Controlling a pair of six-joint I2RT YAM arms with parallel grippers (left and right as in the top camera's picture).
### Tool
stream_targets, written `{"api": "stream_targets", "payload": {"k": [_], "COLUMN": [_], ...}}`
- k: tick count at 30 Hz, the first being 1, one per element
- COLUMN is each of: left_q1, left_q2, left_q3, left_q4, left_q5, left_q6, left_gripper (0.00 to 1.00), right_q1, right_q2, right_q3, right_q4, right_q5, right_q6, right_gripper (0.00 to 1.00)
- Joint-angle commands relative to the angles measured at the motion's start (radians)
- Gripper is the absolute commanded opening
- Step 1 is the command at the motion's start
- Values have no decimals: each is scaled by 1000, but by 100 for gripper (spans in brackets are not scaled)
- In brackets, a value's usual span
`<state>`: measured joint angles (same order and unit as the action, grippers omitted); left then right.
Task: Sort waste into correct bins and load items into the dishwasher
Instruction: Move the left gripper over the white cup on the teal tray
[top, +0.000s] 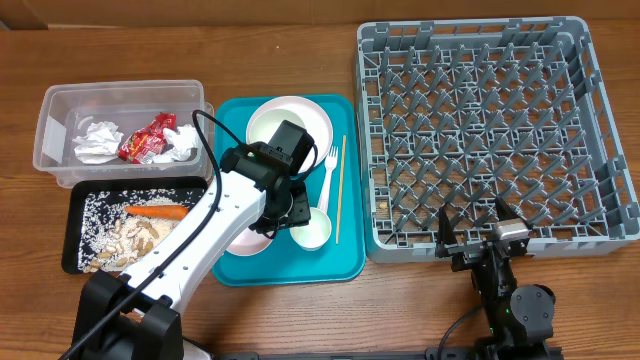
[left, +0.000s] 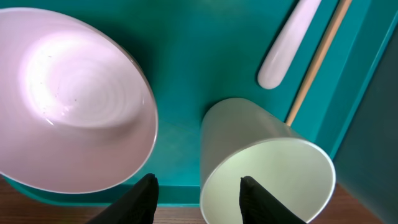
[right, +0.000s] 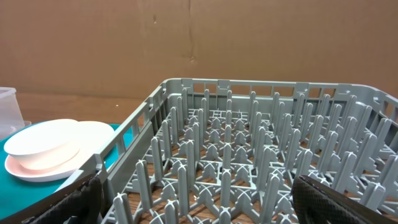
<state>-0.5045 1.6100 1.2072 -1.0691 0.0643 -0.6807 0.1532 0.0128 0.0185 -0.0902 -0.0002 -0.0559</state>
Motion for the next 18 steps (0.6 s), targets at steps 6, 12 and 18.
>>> {"api": "stream_targets", "payload": {"k": [6, 12, 18], "left_q1": [-12, -42, -98], "left_q2": [-13, -13, -13], "left_q3": [-8, -8, -10], "left_q4": [4, 13, 36], "left_q5": [14, 13, -13], "left_q6": [-16, -16, -16], "left_gripper": [45, 46, 45], "right_q1": [8, 8, 8], "right_q2": [-9, -9, -9], "right_q3": [-11, -11, -11], "right_q4": [6, 6, 6], "right_q5": [-2, -1, -1], "right_q6": [4, 4, 4], "right_gripper": [100, 100, 100]}}
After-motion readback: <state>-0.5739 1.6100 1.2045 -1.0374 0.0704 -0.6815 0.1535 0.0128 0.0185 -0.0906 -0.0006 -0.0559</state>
